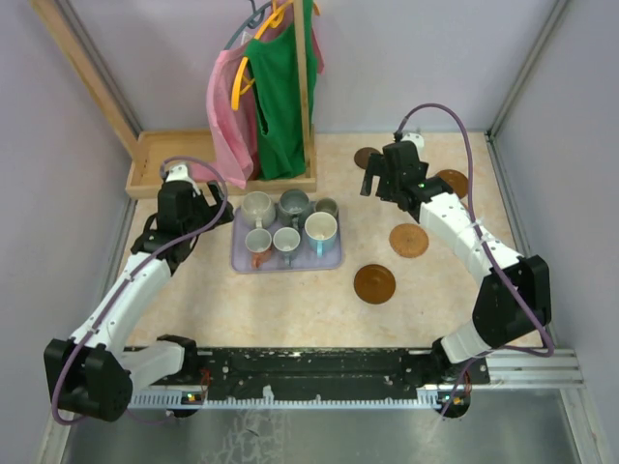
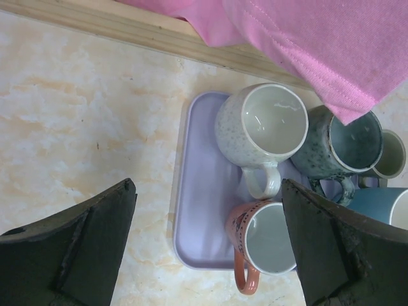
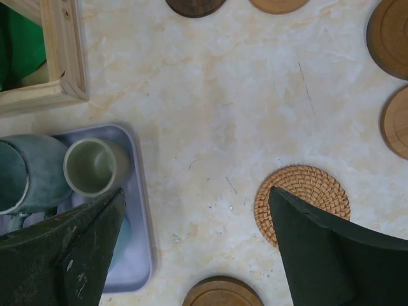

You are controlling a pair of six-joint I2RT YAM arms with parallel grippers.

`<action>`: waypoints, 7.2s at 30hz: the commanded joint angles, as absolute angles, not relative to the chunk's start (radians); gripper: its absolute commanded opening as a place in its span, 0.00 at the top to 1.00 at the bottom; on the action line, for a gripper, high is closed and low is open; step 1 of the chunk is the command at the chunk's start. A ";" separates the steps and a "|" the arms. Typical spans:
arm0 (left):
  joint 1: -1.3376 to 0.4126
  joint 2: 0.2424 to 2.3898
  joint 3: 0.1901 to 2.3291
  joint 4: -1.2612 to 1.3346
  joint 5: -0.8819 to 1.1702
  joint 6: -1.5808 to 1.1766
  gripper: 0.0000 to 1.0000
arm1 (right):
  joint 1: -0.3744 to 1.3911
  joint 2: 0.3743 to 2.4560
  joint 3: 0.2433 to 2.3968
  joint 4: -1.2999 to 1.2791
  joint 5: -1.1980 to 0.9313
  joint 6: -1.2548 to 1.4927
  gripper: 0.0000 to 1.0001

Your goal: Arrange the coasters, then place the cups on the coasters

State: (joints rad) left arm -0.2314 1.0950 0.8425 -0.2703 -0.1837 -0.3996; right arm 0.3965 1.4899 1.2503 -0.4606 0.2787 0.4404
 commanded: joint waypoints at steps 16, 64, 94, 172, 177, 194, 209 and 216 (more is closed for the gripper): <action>-0.233 1.099 0.884 -0.287 -0.195 -0.395 0.00 | 0.403 1.475 1.278 -0.360 0.251 0.370 0.11; -0.235 1.232 0.986 -0.324 -0.211 -0.401 0.00 | 0.293 2.537 2.302 -0.486 0.311 0.287 0.58; -0.236 1.215 0.964 -0.342 -0.203 -0.429 0.00 | 0.290 2.556 2.256 -0.539 0.276 0.266 0.59; -0.236 1.159 0.965 -0.366 -0.203 -0.415 0.00 | 0.144 2.526 2.317 -0.582 0.296 0.316 0.62; -0.236 1.175 0.971 -0.364 -0.196 -0.429 0.00 | 0.130 2.530 2.313 -0.579 0.290 0.318 0.62; -0.236 1.170 0.959 -0.361 -0.182 -0.436 0.00 | 0.117 2.525 2.223 -0.667 0.213 0.321 0.62; -0.236 1.113 0.920 -0.351 -0.158 -0.417 0.00 | 0.114 2.302 1.863 -0.604 0.253 0.366 0.63; -0.236 1.083 0.900 -0.351 -0.140 -0.416 0.00 | 0.115 2.195 1.707 -0.592 0.265 0.390 0.63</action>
